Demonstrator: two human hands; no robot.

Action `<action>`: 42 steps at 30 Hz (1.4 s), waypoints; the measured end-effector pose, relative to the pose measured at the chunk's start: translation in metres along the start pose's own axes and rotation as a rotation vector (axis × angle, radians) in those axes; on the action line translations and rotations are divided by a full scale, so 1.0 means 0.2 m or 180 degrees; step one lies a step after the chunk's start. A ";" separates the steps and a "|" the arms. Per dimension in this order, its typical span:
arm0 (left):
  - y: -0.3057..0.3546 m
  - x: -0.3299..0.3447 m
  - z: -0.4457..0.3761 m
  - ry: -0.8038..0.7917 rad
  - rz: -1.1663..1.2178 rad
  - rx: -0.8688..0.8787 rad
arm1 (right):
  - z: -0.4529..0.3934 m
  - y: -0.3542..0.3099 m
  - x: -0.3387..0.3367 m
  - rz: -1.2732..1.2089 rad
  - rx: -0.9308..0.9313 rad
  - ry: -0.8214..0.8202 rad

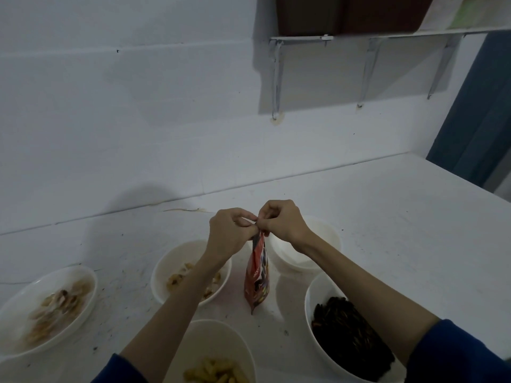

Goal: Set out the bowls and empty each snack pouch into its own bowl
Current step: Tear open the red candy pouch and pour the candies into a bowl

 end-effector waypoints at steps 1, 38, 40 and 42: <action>0.01 0.00 0.00 0.0071 -0.0055 0.0089 | 0.00 0.00 0.00 -0.0025 0.0002 0.0001; 0.02 0.00 0.06 -0.1824 -0.0657 0.1018 | 0.14 -0.09 -0.02 0.1726 -0.0996 -0.1681; 0.02 -0.01 0.07 -0.1809 -0.0417 0.0862 | 0.15 -0.11 0.00 0.1481 -0.1037 -0.1729; 0.02 -0.03 0.07 -0.1752 -0.0359 0.0786 | 0.15 -0.11 0.01 0.1363 -0.1050 -0.1734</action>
Point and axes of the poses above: each hand's wrist, its own z-axis away from the middle knuckle, its own x-axis out of the palm, y = z × x, the point moved 7 cm from there along -z, towards the middle knuckle, and after that the axes turned 4 degrees about z, right-handed, at the moved point
